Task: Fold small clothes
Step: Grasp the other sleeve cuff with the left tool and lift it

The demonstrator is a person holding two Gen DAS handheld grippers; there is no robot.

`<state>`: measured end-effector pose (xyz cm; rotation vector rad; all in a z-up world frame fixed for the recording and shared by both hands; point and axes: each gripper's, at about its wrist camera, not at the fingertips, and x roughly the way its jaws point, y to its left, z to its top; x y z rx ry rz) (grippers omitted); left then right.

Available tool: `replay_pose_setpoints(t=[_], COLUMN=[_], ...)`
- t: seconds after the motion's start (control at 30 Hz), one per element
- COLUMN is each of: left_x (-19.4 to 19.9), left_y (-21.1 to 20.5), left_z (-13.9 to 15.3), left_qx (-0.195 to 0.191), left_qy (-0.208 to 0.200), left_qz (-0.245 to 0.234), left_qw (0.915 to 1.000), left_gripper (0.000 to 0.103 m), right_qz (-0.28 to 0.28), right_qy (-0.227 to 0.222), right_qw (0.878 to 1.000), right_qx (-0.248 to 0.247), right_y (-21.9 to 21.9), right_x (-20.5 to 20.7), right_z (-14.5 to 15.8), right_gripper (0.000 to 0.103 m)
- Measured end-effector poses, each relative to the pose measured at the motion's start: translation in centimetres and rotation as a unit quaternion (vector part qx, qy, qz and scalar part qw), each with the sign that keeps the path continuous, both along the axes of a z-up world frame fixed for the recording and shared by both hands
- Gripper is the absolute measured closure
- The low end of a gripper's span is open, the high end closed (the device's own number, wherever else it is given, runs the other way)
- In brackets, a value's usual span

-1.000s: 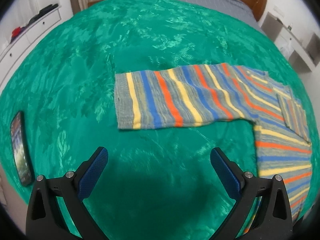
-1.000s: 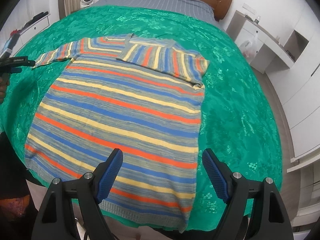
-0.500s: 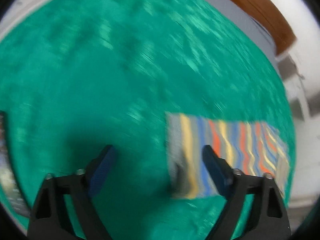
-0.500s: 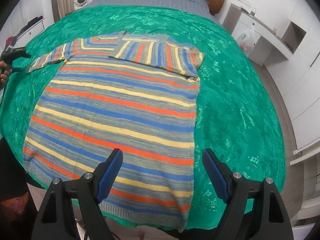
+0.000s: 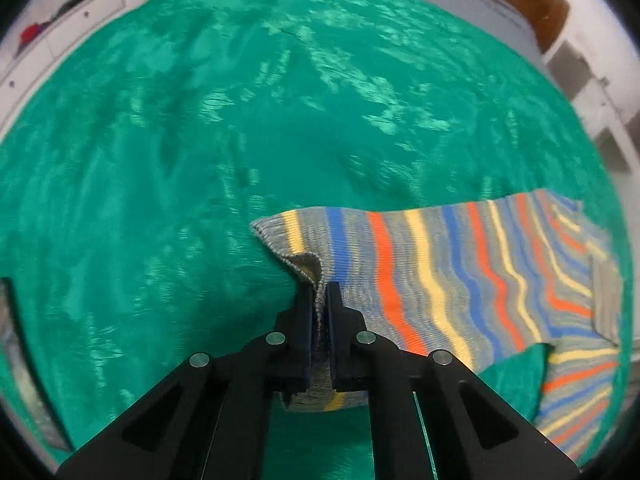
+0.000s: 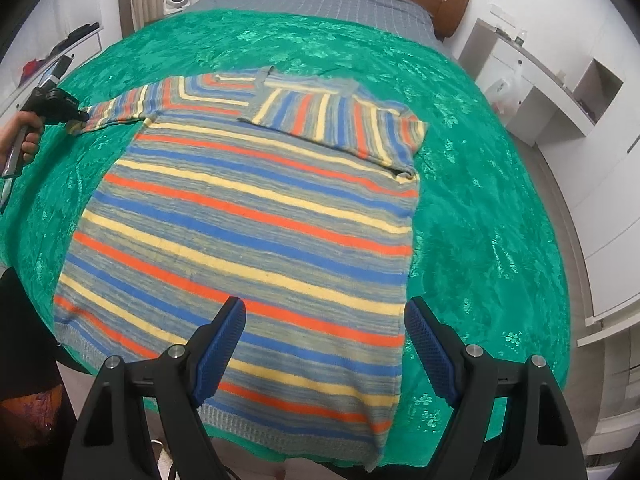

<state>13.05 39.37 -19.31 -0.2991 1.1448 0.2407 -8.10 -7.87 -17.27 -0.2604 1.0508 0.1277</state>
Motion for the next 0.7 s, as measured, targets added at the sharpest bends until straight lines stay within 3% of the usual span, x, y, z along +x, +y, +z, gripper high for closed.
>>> replay_pose_setpoints(t=[0.17,0.27,0.37,0.53,0.63,0.7], left_x=[0.6,0.9,1.6,2.5,2.6,3.2], left_y=[-0.9,-3.8,-8.2,-18.3,-25.7,-29.5], left_z=[1.0,4.4,9.9,18.0,19.6,18.9], left_qx=[0.031,0.043,0.046,0.036,0.030,0.034], left_qy=[0.010,-0.026,-0.076,-0.151,-0.170,-0.170], left_qz=[0.005,-0.029,-0.081,-0.191,-0.261,-0.290], left_qw=[0.9995,0.9983,0.9927,0.9692,0.9496,0.9411], left_gripper=[0.100,0.100,0.100,0.100,0.100,0.100], right_qz=[-0.004,-0.016,-0.029,-0.046,-0.057,-0.064], right_qy=[-0.005,-0.007,-0.006,-0.003,-0.006,-0.007], right_qw=[1.000,1.000,0.999,0.998,0.997,0.997], right_qx=[0.010,0.019,0.031,0.044,0.050,0.051], right_y=[-0.5,-1.5,-2.6,-4.2,-5.2,-5.7], right_x=[-0.4,-0.7,-0.8,-1.3,-2.0,-2.4], right_z=[0.2,0.1,-0.3,-0.9,-1.0,-1.0], right_gripper=[0.022,0.022,0.022,0.022,0.022,0.022])
